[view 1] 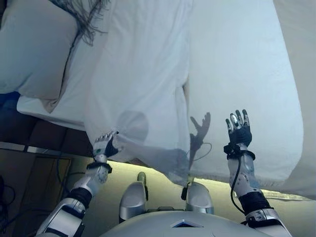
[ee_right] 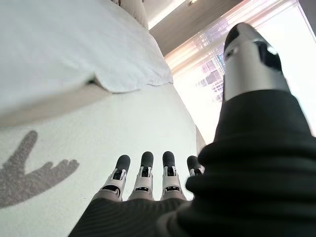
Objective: Make the bed neatly
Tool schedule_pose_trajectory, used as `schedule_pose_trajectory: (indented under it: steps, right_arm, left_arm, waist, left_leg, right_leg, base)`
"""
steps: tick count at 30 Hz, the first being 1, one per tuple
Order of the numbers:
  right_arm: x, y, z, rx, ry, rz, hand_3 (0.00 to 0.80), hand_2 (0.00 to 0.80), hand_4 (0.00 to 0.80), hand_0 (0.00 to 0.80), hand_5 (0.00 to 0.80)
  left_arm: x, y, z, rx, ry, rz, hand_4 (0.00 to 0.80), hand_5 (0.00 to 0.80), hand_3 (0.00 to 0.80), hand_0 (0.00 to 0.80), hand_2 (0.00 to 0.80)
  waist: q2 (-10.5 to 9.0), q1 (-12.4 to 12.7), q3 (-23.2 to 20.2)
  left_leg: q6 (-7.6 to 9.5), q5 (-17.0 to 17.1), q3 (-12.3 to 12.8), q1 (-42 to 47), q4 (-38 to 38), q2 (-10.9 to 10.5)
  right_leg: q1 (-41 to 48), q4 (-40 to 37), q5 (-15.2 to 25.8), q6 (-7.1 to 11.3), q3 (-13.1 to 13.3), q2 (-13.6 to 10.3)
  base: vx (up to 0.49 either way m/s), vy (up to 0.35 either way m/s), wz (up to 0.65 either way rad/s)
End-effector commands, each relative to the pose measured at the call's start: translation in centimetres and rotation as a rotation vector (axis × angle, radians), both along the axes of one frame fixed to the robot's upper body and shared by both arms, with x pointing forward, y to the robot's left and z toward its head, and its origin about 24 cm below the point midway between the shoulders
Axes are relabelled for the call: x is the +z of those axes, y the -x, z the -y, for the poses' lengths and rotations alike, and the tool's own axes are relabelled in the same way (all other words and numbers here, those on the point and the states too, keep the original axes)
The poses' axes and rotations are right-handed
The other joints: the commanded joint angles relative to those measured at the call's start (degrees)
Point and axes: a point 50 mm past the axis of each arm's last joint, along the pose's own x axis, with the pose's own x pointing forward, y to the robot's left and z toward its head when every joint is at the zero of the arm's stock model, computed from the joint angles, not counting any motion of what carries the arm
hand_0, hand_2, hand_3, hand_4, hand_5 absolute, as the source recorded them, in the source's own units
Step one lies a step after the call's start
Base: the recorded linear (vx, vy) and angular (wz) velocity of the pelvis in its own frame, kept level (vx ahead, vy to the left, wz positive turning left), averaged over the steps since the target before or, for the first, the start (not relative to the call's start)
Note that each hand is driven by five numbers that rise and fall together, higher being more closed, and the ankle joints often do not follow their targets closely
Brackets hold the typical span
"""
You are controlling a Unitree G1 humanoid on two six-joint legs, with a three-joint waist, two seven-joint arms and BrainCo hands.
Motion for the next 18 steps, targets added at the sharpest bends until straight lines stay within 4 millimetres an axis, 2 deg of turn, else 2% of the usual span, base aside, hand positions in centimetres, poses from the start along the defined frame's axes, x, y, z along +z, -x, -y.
schedule_pose_trajectory:
  steps: [1,9,18]
  right_arm:
    - [2.2,-0.2,0.5,-0.011,0.026,0.109,0.000,0.000,0.000,0.000,0.000]
    - [2.1,-0.1,0.6,0.001,0.052,0.088,0.000,0.000,0.000,0.000,0.000]
    - [2.6,-0.4,1.0,0.002,0.070,0.104,0.000,0.000,0.000,0.000,0.000]
  left_arm:
    - [1.6,-0.6,-2.9,0.020,-0.086,0.052,0.000,0.000,0.000,0.000,0.000]
    - [1.1,0.0,-3.9,0.087,-0.101,0.032,0.000,0.000,0.000,0.000,0.000]
    - [3.5,-3.2,-2.8,0.092,-0.028,0.179,0.000,0.000,0.000,0.000,0.000]
  waist:
    - [-3.14,1.22,-0.92]
    - [-3.04,0.88,-1.61]
    - [-3.68,0.36,1.82]
  left_leg:
    - [-0.50,7.54,1.27,-2.06,-4.48,2.33]
    - [-0.75,7.97,1.70,-2.13,-4.75,2.33]
    - [-0.72,7.65,1.96,-6.05,-2.24,1.89]
  right_leg:
    - [3.63,-1.99,0.49,3.51,0.25,-3.49]
    - [4.17,-3.33,1.17,3.76,0.38,-3.61]
    - [1.49,-3.16,2.27,4.44,1.19,-4.46]
  base:
    - [0.000,0.000,0.00]
    - [0.041,0.040,-0.01]
    - [-0.046,0.037,0.00]
